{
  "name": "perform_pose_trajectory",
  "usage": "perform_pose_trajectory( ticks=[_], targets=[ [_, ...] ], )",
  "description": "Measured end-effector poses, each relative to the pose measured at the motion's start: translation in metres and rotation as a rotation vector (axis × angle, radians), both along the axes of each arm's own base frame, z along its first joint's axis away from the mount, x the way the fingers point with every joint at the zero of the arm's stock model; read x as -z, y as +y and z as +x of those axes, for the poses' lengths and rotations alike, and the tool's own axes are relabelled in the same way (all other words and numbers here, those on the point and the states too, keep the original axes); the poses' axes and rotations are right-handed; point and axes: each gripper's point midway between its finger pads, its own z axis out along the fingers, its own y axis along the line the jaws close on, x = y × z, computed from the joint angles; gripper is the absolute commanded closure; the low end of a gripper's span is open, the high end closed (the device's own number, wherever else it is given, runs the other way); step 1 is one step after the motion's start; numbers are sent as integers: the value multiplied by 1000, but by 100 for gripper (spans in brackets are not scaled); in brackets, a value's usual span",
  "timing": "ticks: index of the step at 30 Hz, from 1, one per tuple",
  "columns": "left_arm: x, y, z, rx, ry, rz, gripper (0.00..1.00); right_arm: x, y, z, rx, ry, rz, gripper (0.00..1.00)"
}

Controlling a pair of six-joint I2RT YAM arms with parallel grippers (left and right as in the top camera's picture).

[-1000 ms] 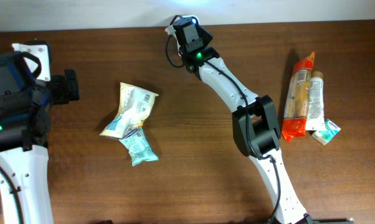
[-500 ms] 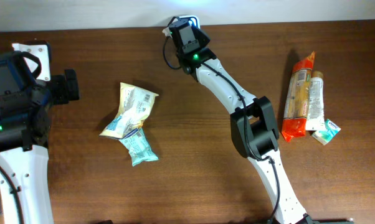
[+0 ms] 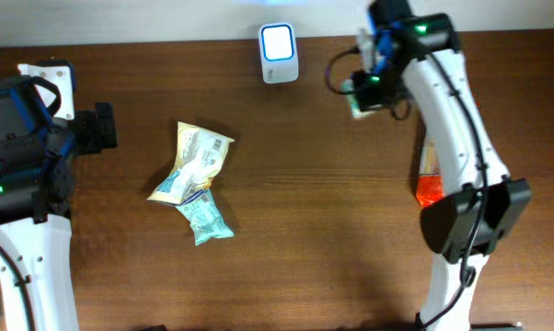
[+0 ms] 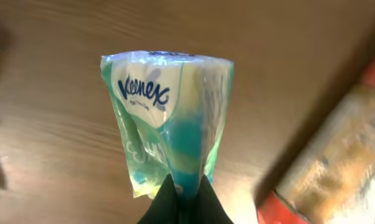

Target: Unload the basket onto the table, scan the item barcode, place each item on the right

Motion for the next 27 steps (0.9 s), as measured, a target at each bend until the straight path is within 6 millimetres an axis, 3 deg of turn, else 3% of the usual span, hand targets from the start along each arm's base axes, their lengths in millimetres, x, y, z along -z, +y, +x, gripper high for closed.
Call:
perform_pose_trajectory(
  ticks=[1, 3, 4, 6, 7, 8, 9, 10, 13, 16, 17, 18, 20, 22, 24, 26, 27],
  targets=[
    [0, 0, 0, 0, 0, 0, 1, 34, -46, -5, 136, 104, -9, 96],
    [0, 0, 0, 0, 0, 0, 1, 58, -69, -8, 201, 147, -6, 96],
    [0, 0, 0, 0, -1, 0, 1, 96, -99, -16, 286, 212, -4, 96],
    [0, 0, 0, 0, -1, 0, 1, 124, -120, -16, 341, 215, 2, 95],
    [0, 0, 0, 0, 0, 0, 1, 135, -127, -17, 356, 213, 4, 85],
    [0, 0, 0, 0, -1, 0, 1, 153, -133, -26, 375, 241, -1, 69],
    [0, 0, 0, 0, 0, 0, 1, 157, -134, -29, 385, 251, 0, 52],
    [0, 0, 0, 0, 0, 0, 1, 161, -136, -31, 389, 254, 0, 44],
    [0, 0, 0, 0, -1, 0, 1, 156, -136, -37, 393, 283, -2, 34],
    [0, 0, 0, 0, 0, 0, 1, 126, -133, -36, 384, 298, 3, 21],
    [-1, 0, 0, 0, -3, 1, 1, 110, -127, -33, 376, 290, 25, 3],
    [0, 0, 0, 0, -1, 0, 1, 94, -118, -20, 351, 242, 58, 1],
    [0, 0, 0, 0, 0, 0, 1, 82, -85, -4, 292, 188, 165, 1],
    [0, 0, 0, 0, 0, 0, 1, 72, -22, 12, 164, 129, 321, 1],
    [0, 0, 0, 0, -1, 0, 1, 63, 40, 9, 46, 127, 429, 2],
    [0, 0, 0, 0, 0, 0, 1, 61, 83, -6, -22, 162, 464, 12],
    [0, 0, 0, 0, 0, 0, 1, 61, 118, -18, -81, 180, 483, 36]
  ],
)
